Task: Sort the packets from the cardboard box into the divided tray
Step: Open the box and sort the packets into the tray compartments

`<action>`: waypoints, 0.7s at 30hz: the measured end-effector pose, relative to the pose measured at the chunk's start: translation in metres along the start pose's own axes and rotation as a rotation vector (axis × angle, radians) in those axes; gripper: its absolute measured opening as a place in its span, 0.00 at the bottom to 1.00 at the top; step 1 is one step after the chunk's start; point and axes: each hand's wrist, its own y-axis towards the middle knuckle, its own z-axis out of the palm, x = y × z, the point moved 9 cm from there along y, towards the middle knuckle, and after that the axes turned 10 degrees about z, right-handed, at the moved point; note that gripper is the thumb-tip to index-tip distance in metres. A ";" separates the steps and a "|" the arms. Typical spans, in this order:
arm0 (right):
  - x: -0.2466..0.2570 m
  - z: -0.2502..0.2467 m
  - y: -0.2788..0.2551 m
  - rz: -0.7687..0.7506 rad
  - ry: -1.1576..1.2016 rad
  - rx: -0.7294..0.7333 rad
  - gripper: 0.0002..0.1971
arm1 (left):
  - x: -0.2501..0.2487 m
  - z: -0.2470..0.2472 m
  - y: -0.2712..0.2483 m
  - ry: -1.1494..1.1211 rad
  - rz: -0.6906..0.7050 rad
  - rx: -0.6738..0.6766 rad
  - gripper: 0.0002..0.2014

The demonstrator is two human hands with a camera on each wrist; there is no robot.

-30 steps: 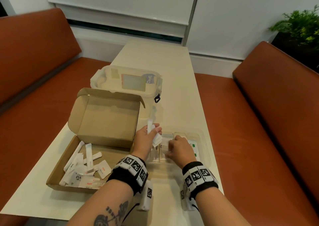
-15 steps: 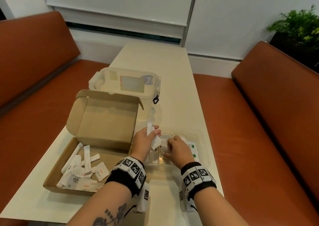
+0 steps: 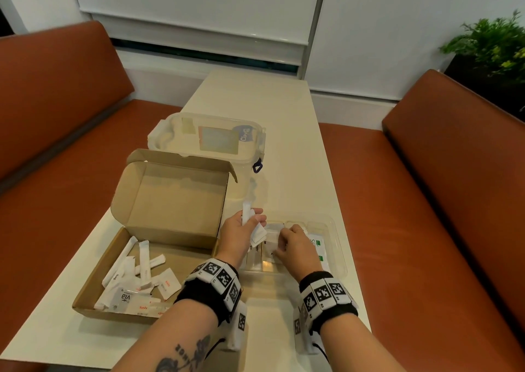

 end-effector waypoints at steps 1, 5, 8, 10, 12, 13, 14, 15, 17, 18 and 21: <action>0.001 -0.004 -0.001 0.001 0.041 -0.029 0.09 | -0.001 0.001 0.000 -0.011 0.000 0.005 0.04; 0.005 -0.018 -0.004 0.068 0.397 -0.058 0.11 | -0.003 0.006 -0.002 -0.074 -0.006 0.043 0.06; 0.009 -0.014 -0.005 0.138 0.652 0.080 0.04 | -0.007 0.014 -0.006 -0.084 -0.006 0.091 0.08; 0.009 -0.014 -0.006 0.163 0.742 0.127 0.02 | -0.011 0.017 -0.008 -0.096 -0.004 0.096 0.09; 0.004 -0.020 -0.006 0.191 0.786 0.100 0.02 | -0.015 0.016 -0.008 -0.111 -0.003 0.068 0.10; 0.000 -0.023 -0.006 0.208 0.800 0.077 0.03 | -0.016 0.014 -0.008 -0.113 -0.002 0.051 0.10; -0.004 -0.025 -0.007 0.224 0.817 0.058 0.04 | -0.017 0.012 -0.008 -0.111 0.000 0.037 0.10; -0.007 -0.026 -0.007 0.236 0.837 0.046 0.04 | -0.017 0.011 -0.008 -0.108 -0.001 0.029 0.09; -0.011 -0.028 -0.009 0.244 0.866 0.038 0.03 | -0.015 0.010 -0.009 -0.094 -0.017 0.029 0.09; -0.012 -0.028 -0.009 0.243 0.874 0.037 0.02 | -0.013 0.010 -0.011 -0.081 -0.031 0.037 0.08; -0.015 -0.029 -0.010 0.251 0.871 0.032 0.02 | -0.008 0.018 -0.017 -0.061 -0.073 0.091 0.07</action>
